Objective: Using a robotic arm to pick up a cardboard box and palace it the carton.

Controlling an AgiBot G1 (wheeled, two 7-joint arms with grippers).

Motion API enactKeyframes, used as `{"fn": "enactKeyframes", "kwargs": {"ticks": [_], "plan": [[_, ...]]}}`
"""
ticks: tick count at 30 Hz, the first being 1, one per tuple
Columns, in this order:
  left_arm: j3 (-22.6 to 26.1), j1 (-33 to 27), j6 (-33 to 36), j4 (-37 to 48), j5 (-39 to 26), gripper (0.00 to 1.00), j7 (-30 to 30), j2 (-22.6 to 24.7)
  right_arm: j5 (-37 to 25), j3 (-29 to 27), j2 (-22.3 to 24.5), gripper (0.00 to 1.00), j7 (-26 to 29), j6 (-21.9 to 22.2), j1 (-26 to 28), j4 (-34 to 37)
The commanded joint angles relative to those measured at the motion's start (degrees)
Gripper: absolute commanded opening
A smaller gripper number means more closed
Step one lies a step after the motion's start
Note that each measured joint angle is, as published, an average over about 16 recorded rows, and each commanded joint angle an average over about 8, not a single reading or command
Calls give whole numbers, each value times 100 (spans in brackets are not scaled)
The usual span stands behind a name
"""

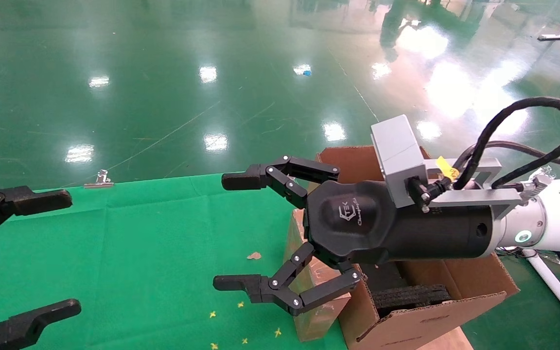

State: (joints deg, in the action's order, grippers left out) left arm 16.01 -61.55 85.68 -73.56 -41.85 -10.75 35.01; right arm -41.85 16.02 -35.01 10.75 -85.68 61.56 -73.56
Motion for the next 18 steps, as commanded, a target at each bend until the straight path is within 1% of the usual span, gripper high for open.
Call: {"fn": "enactKeyframes", "kwargs": {"ticks": [1, 13, 18], "plan": [[0, 0, 0, 0, 0, 100, 0, 0, 0, 0, 0, 100, 0, 0, 0, 0], [2, -1, -1, 1, 1, 100, 1, 0, -5, 5, -3, 100, 3, 0, -1, 0], [2, -2, 1, 3, 1, 100, 2, 0, -137, 81, -6, 100, 59, 0, 40, -46]]}}
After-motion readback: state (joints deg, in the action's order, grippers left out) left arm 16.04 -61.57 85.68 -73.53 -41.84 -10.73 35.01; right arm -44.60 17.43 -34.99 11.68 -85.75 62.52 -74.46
